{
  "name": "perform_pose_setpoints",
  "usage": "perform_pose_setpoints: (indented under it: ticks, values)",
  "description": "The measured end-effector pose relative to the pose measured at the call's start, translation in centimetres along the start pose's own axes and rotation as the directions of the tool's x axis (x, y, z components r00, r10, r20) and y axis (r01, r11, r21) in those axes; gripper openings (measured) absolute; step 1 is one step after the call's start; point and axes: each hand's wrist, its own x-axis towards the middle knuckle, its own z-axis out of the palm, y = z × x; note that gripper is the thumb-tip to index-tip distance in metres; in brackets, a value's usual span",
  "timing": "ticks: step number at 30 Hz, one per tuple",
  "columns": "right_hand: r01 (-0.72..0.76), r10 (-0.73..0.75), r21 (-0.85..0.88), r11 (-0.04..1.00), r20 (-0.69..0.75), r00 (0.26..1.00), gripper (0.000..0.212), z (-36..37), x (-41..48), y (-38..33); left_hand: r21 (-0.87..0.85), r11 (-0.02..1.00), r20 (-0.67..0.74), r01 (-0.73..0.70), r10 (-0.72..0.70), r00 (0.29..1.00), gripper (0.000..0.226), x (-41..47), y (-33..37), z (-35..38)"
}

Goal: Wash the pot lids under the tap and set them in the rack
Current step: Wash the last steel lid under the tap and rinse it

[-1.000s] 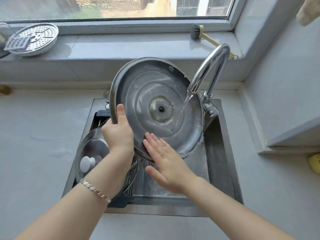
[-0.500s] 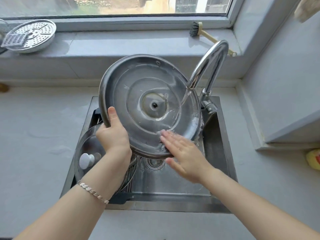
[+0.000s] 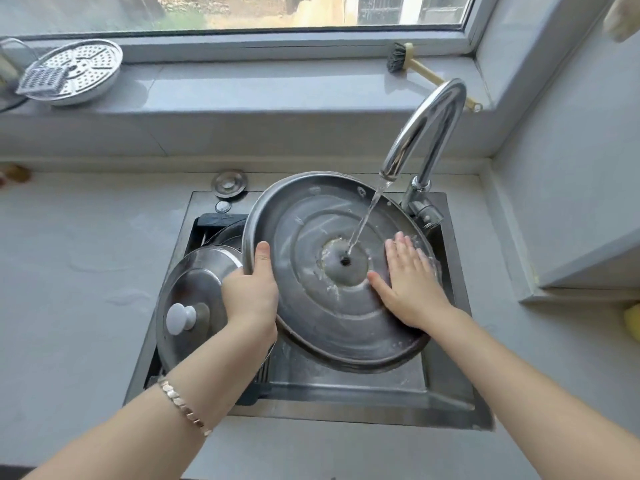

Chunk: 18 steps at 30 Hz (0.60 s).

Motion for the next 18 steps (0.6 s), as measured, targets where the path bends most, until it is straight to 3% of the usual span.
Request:
perform_pose_setpoints:
  ticks: [1,5,9,11,13,15,18]
  values:
    - [0.015,-0.015,0.026,1.0,0.006,1.0,0.079,0.1,-0.2,-0.8,0.002,1.0,0.018,0.013,-0.013,1.0,0.039,-0.1,-0.1,0.2]
    - [0.305,-0.306,0.105,0.946,-0.012,0.952,0.088,0.9,-1.7,-3.1,0.029,0.999,0.1,0.03,-0.032,0.994,0.036,-0.2,-0.4,0.8]
    - [0.06,-0.057,0.088,0.994,-0.039,0.998,0.084,0.1,0.2,-1.2,0.04,0.997,0.141,0.069,-0.074,0.987,0.038,-0.2,-0.7,0.6]
    - [0.208,-0.207,0.096,0.973,-0.027,0.978,0.084,0.0,-0.1,-2.9,0.041,0.996,0.161,0.082,-0.087,0.983,0.039,-0.5,-0.8,0.8]
    - [0.463,-0.463,0.12,0.878,-0.027,0.886,0.084,0.1,-0.7,-5.3,0.046,0.995,0.197,0.089,-0.096,0.976,0.037,-1.0,-0.8,1.0]
    - [0.559,-0.558,0.105,0.823,-0.042,0.829,0.082,-0.2,0.0,-5.7,0.054,0.995,0.225,0.089,-0.099,0.969,0.035,-1.1,-1.1,1.0]
    - [0.32,-0.308,0.112,0.941,-0.111,0.945,0.081,-0.8,2.7,-4.2,0.053,0.993,0.237,0.101,-0.111,0.965,0.037,-0.8,-1.4,0.5]
